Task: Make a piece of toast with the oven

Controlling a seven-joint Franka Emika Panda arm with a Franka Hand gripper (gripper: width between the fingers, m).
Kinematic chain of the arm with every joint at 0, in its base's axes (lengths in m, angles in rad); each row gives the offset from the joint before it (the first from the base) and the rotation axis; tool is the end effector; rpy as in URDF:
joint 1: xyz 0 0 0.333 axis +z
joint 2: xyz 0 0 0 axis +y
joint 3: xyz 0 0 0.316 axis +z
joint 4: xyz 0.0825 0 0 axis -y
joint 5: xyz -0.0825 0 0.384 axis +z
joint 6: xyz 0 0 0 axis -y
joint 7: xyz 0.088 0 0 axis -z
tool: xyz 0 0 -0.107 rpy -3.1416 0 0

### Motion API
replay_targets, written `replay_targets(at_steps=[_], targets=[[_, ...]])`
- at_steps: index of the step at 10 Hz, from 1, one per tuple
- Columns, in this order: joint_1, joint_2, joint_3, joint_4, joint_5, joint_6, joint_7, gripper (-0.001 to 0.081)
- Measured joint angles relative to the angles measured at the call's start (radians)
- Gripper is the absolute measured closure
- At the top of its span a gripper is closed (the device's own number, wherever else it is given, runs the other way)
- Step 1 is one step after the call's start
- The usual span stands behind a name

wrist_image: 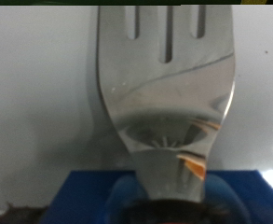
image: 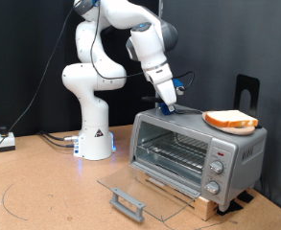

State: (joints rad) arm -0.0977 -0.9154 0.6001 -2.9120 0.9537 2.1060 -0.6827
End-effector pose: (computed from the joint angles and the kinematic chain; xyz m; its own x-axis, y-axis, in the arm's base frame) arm 0.2665 0.1495 0.3766 0.8549 0.4483 0.2612 0.5105 -0.8166 -0.2692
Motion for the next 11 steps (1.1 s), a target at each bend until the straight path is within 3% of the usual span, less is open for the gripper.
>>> replay_targets(at_steps=[1,2,3,4,5,11], targets=[[0.0,0.0,0.0,0.0,0.0,0.0,0.0,0.0322],[0.0,0.0,0.0,0.0,0.0,0.0,-0.001,0.0236],[0.0,0.0,0.0,0.0,0.0,0.001,-0.001,0.0092],[-0.001,0.0,-0.001,0.0,0.0,0.001,-0.002,0.0092],[-0.004,-0.001,-0.003,0.0,-0.004,0.0,-0.004,0.0016],[-0.018,-0.008,-0.024,-0.001,-0.048,-0.028,-0.011,-0.0001]])
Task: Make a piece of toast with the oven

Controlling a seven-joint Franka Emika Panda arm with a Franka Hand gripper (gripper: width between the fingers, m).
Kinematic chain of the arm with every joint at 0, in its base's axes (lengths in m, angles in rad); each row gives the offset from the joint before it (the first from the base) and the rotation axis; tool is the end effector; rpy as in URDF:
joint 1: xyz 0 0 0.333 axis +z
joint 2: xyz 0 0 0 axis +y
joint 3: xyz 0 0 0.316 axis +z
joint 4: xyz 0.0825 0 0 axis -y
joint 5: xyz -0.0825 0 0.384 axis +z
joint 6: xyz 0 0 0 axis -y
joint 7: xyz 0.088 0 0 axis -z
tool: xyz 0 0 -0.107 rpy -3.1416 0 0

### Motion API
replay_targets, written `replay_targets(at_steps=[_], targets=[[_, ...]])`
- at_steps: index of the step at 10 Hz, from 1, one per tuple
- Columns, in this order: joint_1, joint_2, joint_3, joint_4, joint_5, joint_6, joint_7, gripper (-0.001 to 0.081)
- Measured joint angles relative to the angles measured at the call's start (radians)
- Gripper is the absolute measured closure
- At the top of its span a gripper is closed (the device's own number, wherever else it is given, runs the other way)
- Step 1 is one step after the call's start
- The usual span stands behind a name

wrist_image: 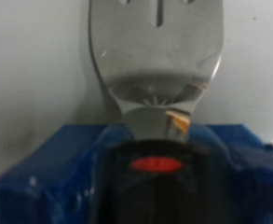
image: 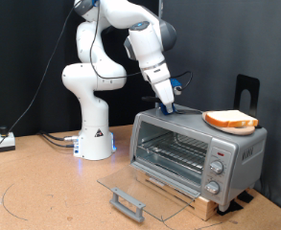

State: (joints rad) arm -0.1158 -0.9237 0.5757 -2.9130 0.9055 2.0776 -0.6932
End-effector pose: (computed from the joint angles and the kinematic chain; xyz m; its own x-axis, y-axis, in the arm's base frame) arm 0.2676 0.1389 0.3783 0.8541 0.4606 0.2414 0.5140 -0.8183 -0.2573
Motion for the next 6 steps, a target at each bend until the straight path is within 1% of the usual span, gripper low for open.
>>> replay_targets(at_steps=[4,5,6], targets=[[0.0,0.0,-0.001,-0.001,-0.008,-0.009,-0.003,-0.0001],[0.0,0.0,-0.003,-0.001,-0.007,-0.009,-0.005,0.0026],[0.0,0.0,-0.007,-0.001,-0.007,-0.009,-0.007,0.0026]])
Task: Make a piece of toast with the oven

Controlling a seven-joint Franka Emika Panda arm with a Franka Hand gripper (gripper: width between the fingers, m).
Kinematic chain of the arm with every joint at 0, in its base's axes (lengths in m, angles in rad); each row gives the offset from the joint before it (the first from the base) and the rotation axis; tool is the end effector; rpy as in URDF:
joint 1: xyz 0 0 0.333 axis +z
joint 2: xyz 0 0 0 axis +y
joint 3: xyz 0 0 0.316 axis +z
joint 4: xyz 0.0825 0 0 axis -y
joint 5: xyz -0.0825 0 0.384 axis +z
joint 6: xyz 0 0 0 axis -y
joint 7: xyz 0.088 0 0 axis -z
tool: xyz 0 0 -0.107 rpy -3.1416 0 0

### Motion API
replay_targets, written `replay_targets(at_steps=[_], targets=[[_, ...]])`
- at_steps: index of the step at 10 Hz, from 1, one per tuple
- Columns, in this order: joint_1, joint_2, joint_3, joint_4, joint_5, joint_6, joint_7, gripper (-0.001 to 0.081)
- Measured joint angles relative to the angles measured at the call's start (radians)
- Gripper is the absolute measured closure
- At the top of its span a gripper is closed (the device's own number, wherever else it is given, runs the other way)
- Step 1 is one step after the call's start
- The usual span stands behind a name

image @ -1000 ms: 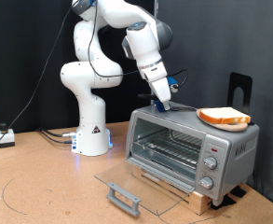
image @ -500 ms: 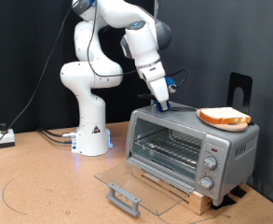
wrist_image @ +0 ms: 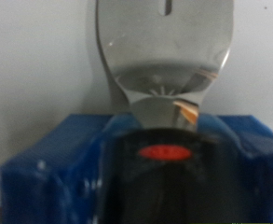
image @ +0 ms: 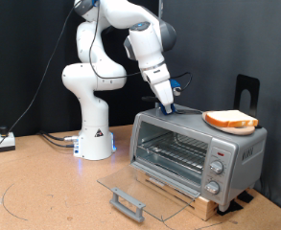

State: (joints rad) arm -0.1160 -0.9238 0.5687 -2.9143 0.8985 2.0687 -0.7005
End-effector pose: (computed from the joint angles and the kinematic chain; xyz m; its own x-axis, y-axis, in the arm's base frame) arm 0.2670 0.1372 0.3778 0.8518 0.4675 0.2362 0.5190 -0.8142 -0.2601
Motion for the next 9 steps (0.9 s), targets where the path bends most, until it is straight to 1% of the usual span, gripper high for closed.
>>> replay_targets(at_steps=[1,2,3,4,6,7,9], targets=[[0.0,0.0,-0.006,0.0,0.0,-0.001,-0.003,0.0198],[0.0,0.0,-0.011,0.0,0.0,-0.003,-0.005,0.0198],[0.0,0.0,-0.017,0.0,0.0,-0.009,-0.011,0.0378],[0.0,0.0,-0.027,0.0,0.0,-0.018,-0.02,0.0402],[0.0,-0.001,-0.049,0.0,0.0,-0.03,-0.034,0.0402],[0.0,-0.002,-0.07,0.002,0.0,-0.041,-0.045,0.0402],[-0.001,-0.012,-0.146,0.02,0.0,-0.09,-0.065,0.0402]])
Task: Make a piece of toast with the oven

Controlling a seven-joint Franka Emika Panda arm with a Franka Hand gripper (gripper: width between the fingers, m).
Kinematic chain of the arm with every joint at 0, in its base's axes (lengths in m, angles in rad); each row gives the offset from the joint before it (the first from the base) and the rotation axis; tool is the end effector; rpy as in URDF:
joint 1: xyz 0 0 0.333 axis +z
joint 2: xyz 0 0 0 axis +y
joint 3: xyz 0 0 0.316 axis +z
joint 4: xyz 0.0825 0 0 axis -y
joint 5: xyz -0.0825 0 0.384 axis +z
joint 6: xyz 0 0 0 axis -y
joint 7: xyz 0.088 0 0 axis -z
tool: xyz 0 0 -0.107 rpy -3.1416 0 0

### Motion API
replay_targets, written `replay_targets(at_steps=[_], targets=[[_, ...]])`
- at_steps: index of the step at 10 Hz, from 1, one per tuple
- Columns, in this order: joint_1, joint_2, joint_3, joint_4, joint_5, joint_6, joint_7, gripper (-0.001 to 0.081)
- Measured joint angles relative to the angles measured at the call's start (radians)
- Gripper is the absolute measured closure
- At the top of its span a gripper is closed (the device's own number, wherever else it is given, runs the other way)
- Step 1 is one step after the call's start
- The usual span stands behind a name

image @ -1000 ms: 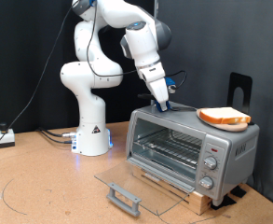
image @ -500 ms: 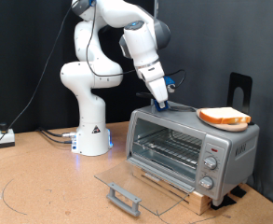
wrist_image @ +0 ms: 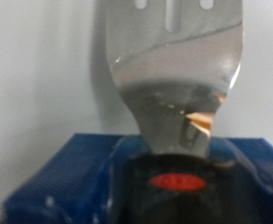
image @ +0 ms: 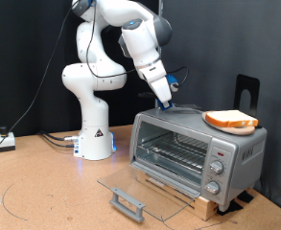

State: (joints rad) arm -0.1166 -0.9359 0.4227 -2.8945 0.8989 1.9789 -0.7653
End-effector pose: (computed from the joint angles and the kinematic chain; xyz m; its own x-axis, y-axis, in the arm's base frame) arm 0.2707 0.1163 0.4010 0.8475 0.4464 0.2871 0.5279 -0.7649 -0.3692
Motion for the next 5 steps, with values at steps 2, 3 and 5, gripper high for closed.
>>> replay_targets(at_steps=[2,3,5], targets=[[-0.002,-0.015,-0.068,0.016,-0.008,-0.054,-0.02,0.0395],[-0.002,-0.011,-0.063,0.024,-0.008,-0.053,-0.018,0.0395],[-0.024,0.005,-0.067,0.036,-0.006,0.009,-0.026,0.0395]])
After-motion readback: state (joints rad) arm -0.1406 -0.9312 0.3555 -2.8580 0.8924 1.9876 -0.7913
